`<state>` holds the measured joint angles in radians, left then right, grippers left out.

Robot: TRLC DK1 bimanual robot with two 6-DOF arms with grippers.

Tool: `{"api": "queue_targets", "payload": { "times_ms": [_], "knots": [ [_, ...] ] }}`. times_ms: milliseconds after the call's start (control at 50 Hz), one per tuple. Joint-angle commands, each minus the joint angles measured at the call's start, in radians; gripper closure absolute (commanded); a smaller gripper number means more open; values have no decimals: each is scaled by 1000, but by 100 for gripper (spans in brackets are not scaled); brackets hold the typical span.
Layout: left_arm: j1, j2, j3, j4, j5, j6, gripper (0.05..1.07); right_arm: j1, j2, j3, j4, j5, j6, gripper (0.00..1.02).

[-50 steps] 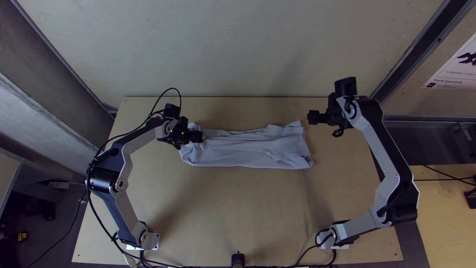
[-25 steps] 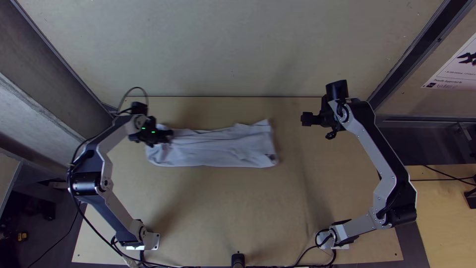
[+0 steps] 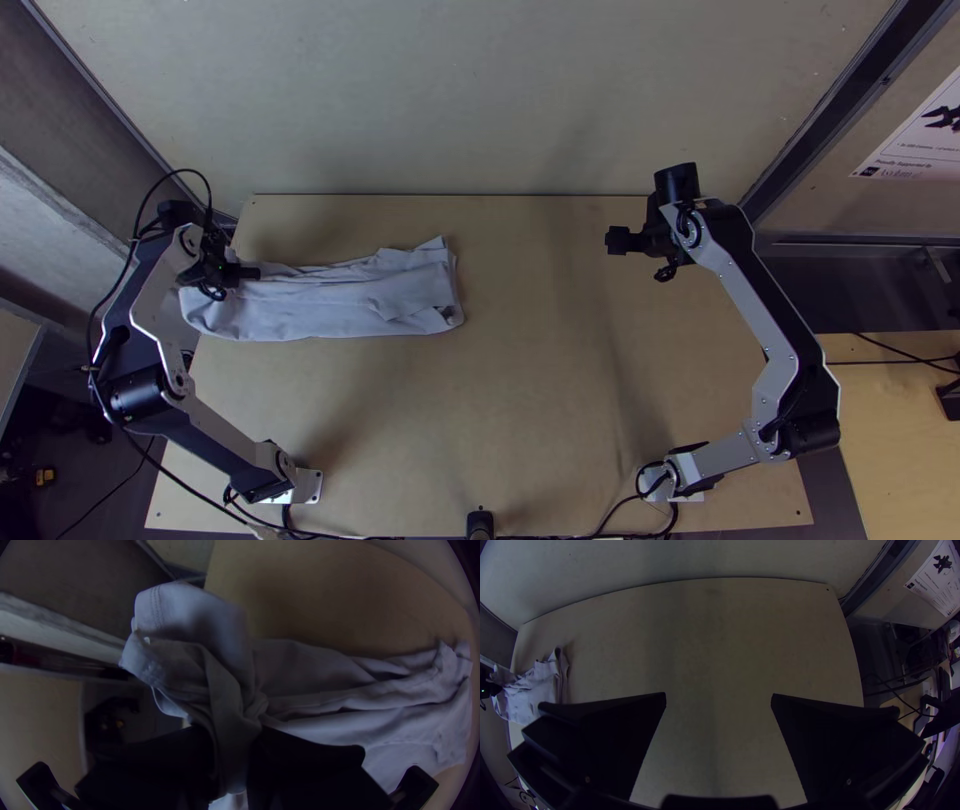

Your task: Fold the t-shirt

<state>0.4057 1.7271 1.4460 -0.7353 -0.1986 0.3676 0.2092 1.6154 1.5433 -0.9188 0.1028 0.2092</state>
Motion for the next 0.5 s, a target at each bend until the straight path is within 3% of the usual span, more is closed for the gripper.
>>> {"api": "queue_targets", "payload": {
  "times_ms": [0,260,480],
  "knots": [
    [-56,-97,21,-4,-62,79,104,7,-23,-22,14,12,24,6],
    [-291,-204,-9,-33,-245,94,104,6,-22,-17,21,14,29,6],
    [-499,-182,40,-150,-312,-16,104,-2,-22,-25,21,14,30,6]
  ]
}}
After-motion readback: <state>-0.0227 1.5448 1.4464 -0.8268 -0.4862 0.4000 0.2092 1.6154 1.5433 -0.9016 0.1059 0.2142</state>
